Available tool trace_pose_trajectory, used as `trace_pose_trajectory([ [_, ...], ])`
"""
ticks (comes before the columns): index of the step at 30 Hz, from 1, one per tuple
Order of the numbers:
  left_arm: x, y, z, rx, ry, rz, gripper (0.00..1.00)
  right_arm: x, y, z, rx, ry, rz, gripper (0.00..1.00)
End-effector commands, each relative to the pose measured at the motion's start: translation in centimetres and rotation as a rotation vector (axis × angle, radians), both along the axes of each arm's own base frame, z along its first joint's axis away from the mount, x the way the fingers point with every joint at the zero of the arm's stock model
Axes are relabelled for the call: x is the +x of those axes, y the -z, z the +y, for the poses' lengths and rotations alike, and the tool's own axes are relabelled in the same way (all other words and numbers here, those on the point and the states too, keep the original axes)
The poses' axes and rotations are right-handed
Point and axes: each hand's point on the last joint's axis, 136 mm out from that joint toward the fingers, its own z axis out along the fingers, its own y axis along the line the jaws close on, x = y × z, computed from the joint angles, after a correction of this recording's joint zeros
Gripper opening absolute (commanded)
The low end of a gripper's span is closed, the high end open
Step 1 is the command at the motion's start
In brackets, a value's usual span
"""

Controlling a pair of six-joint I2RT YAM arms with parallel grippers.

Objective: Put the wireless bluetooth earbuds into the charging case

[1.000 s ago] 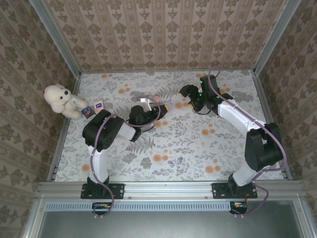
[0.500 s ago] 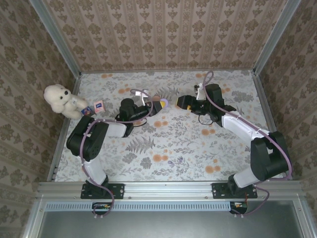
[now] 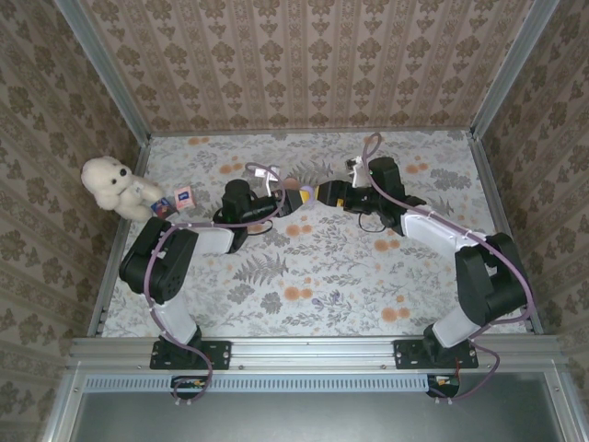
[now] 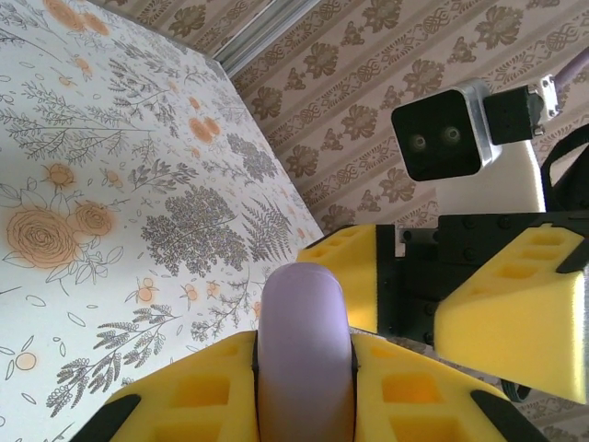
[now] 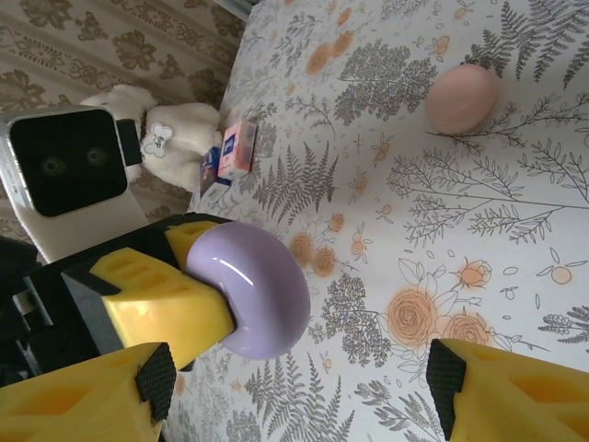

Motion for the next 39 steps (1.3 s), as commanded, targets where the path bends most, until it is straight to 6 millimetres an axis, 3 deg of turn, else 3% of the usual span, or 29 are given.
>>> trace_pose_trajectory([
  [1,-0.6,-2.9,-0.6,-0.029,0.041,-0.085,0.07,0.8,-1.5,1.0,0.028,-0.027,-0.048,0.75],
  [8,-1.1,-3.9,-0.9,-0.037,0.062,-0.106,0.06,1.7,0.5,1.0,0.002,-0.003,-0.011,0.73],
  [20,-2.2,-5.5,-0.7,-0.025,0.074,-0.139,0.06,2.4,4.7,-1.2,-0.012,0.072,0.078,0.68],
  [26,-2.2,-5.1,-0.9,-0.02,0.073,-0.136,0.06,2.1,3.7,-1.2,0.006,0.065,0.066,0.68],
  [39,-2.1,-5.1,-0.9,-0.023,0.075,-0.136,0.05,-0.5,-1.0,-1.3,0.083,-0.006,-0.023,0.6],
])
